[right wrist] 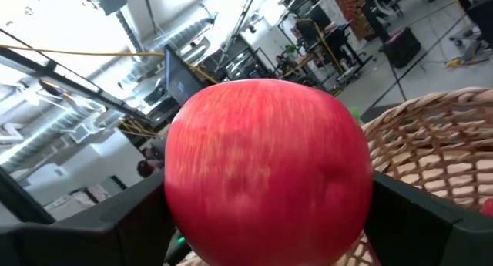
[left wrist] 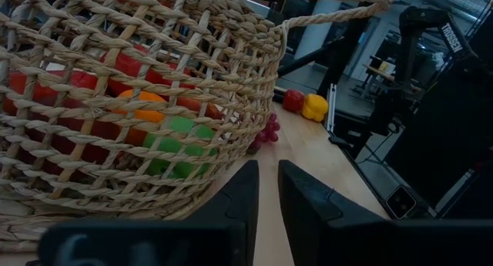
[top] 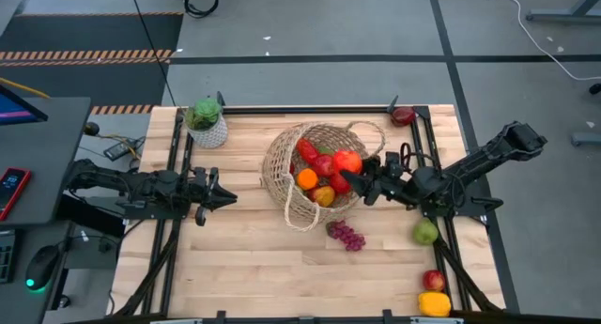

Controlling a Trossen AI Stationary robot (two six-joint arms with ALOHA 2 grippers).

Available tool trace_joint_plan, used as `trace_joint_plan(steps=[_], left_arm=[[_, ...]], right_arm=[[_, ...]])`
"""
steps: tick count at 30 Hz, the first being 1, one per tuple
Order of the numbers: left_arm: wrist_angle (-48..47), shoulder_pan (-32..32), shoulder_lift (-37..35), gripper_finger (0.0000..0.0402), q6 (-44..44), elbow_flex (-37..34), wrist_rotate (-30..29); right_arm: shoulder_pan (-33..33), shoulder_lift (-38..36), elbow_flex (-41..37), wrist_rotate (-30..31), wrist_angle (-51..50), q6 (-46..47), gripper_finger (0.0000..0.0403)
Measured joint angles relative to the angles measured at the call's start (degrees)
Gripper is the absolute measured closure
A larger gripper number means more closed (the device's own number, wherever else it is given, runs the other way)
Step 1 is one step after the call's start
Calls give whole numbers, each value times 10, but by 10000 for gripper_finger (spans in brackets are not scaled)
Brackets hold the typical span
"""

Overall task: Build produce basket
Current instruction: Put the red apple into the woven basket

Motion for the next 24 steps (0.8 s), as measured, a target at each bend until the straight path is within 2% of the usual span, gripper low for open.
trace_joint_plan(steps=[5,11,17,22,24], left_arm=[[0,0,0,344,0,0,0],[0,0,0,339,0,0,0],[0,0,0,338,0,0,0],[0,0,0,338,0,0,0],[0,0,0,339,0,0,0]], right_arm=[[-37,0,8,-69,-48,25,48],[-66,0,120,-143,-309,-3,48],[-85,0,230,-146,-540,-89,47],[-89,0,258,-146,-628,-172,46],[-89,0,263,-147,-653,-176,46]])
